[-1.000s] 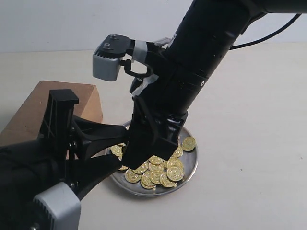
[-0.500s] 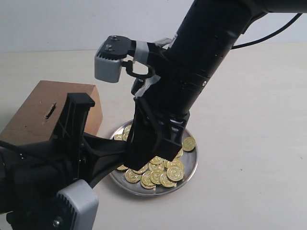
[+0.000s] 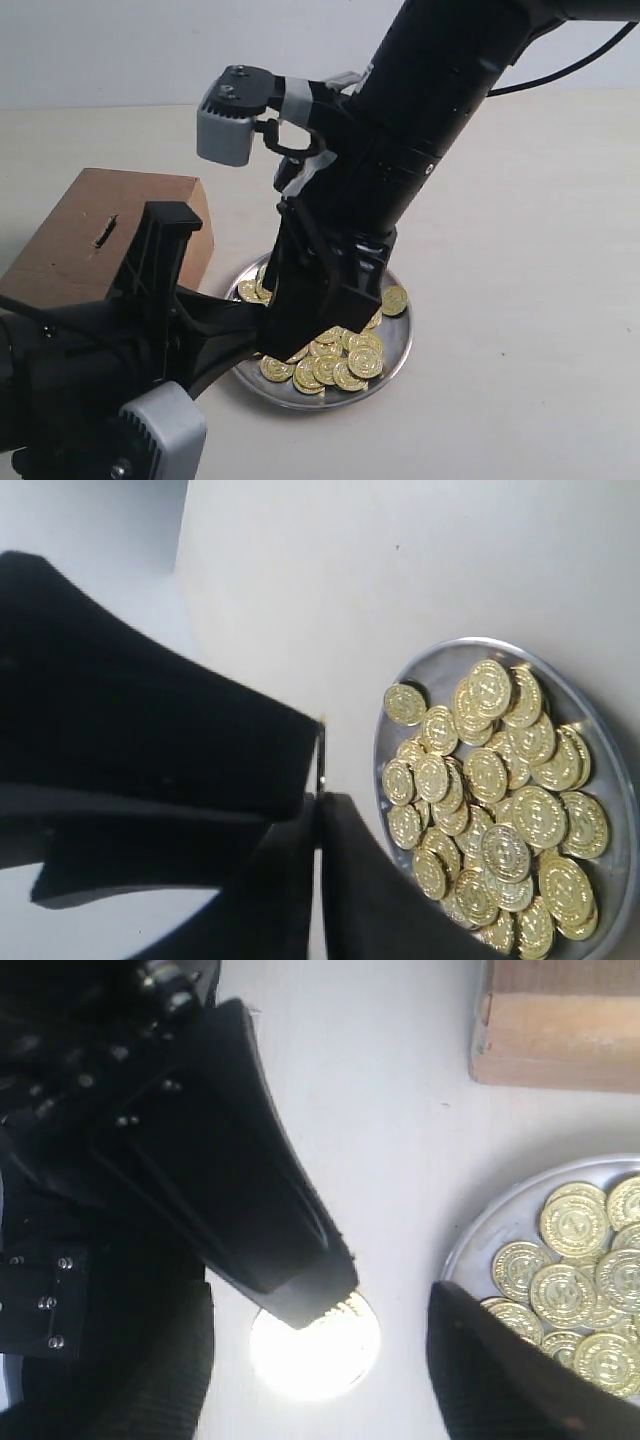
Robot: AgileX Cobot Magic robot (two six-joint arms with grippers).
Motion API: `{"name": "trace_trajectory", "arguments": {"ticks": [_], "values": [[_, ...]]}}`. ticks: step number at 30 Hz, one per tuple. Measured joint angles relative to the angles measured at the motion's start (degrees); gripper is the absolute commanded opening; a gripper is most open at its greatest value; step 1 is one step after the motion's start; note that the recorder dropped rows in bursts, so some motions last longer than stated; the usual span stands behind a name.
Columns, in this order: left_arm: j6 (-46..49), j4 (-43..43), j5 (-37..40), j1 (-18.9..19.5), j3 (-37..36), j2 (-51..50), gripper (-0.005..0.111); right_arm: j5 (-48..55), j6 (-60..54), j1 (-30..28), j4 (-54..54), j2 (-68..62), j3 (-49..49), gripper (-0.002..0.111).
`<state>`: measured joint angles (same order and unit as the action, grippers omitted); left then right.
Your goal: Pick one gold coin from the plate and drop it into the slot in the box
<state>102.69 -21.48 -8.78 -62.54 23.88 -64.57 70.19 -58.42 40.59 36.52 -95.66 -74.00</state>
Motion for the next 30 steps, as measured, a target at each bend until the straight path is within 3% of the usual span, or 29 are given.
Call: {"name": "trace_trajectory", "arguments": {"ticks": [4,5,6,10,12,13,15,18,23,27,30], "values": [[-0.7,-3.1,0.2,0.0,0.0,0.0,0.000,-0.4,2.7,0.0,-5.4,5.8,0.0,0.053],[-0.7,-7.6,0.2,0.7,0.0,0.0,0.000,-1.8,6.1,0.0,-9.6,8.2,0.0,0.047],[-0.7,-11.6,0.2,1.7,0.0,0.0,0.000,-3.7,10.0,0.0,-14.6,10.7,0.0,0.033],[0.4,-36.7,-5.9,10.6,1.6,0.0,0.000,-10.6,35.7,0.0,-37.3,21.2,0.0,0.002],[4.5,-50.1,-8.5,16.5,4.4,0.0,0.000,-11.0,47.9,0.0,-46.1,25.9,0.0,0.000],[9.9,-61.6,-9.0,20.7,6.5,0.0,0.000,-11.2,54.3,0.0,-49.9,29.1,0.0,0.000],[13.9,-70.5,-10.2,25.2,8.7,-0.2,0.000,-11.2,59.4,0.0,-52.9,33.0,0.3,0.000],[15.3,-76.7,-12.5,31.4,10.5,-0.4,0.000,-11.1,64.5,0.0,-52.0,39.5,2.4,0.000],[16.1,-78.2,-9.4,32.5,10.5,-1.0,0.000,-10.1,65.6,0.0,-48.2,45.2,7.0,0.000],[15.1,-78.4,4.1,30.8,10.5,0.1,0.000,-9.9,65.6,0.0,-47.8,47.8,10.6,0.000],[6.2,-78.6,18.4,30.2,10.7,1.1,0.000,-9.8,65.7,0.0,-47.7,48.7,12.7,0.000]]}}
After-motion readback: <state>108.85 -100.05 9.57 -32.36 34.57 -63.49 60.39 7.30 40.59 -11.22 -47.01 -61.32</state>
